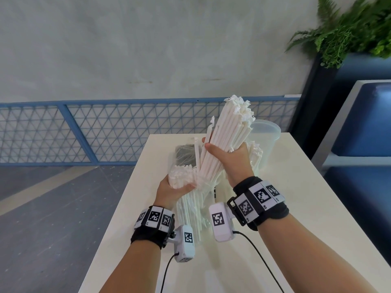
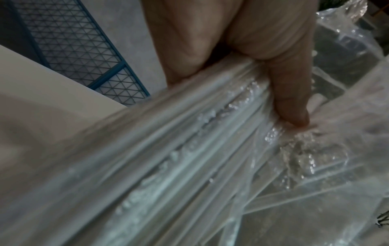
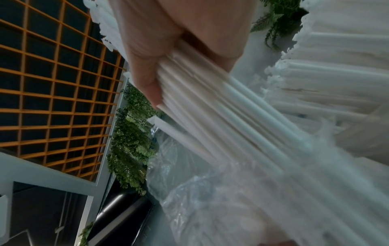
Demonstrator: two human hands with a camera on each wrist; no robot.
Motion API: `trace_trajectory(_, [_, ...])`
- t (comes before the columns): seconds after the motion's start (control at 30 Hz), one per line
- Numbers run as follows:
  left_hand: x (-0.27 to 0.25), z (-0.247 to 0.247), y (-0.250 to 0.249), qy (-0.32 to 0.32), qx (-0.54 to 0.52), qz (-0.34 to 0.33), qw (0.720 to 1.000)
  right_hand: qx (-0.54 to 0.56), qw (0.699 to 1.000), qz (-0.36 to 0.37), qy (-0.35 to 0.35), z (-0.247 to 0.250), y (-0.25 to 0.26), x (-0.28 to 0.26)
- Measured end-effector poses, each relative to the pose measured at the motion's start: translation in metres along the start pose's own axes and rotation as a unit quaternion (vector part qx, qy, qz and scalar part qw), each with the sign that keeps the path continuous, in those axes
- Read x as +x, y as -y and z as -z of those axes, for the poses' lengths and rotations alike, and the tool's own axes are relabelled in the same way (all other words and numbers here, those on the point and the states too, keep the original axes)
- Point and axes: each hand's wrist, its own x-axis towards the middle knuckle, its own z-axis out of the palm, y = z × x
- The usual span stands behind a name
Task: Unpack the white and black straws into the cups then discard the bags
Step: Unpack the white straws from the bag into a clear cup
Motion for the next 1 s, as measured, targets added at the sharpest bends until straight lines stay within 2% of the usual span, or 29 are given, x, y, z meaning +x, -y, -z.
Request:
trace_trajectory(0.6, [-0.005,0.007,-0.005,-0.004,-0.005,-0.004,1.0,0.106,0.991,0.022,-0.074,0.009,0.012,0.018])
trace_trajectory(0.83, [-0.007,0.008,-0.007,0.003,-0.011,0.001,1.0,0.117,0.993,-0.006,-0.011,0.02,0.013,0.027])
trace_trajectory(1.0, [-0.009,0.004,-0.012,0.005,0.003,0.006,1.0,0.109,0.994,0.004,0.021,0.02,0.015,0.03])
